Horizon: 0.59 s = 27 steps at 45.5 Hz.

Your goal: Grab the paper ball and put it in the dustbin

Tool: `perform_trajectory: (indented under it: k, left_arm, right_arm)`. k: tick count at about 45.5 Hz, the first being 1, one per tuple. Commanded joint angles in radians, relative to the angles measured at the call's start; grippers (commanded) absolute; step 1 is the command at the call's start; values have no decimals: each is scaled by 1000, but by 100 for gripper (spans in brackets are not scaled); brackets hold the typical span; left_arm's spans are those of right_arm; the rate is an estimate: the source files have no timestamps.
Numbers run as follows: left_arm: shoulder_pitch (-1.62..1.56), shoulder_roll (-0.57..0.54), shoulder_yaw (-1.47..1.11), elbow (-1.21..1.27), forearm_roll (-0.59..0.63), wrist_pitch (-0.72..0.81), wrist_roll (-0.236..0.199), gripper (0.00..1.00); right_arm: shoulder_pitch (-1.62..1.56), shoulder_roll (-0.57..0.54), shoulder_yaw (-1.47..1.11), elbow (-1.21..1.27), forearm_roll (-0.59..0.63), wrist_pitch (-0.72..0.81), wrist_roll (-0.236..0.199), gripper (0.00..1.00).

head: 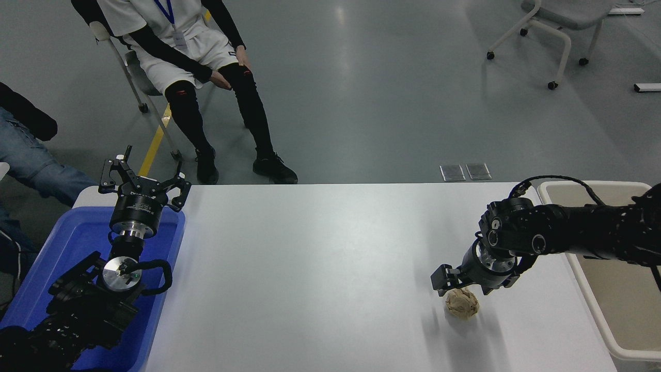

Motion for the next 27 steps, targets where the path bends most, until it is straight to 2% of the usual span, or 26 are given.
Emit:
perform_trajectory:
  k: [1,27]
  left_arm:
    - [0,0,0,0,0,0,-1,99]
    - [0,0,0,0,0,0,-1,99]
  right_arm:
    - [-43,32,0,-9,-32,-47,0,100]
    - [-76,20,-9,-44,-99,-81,0,100]
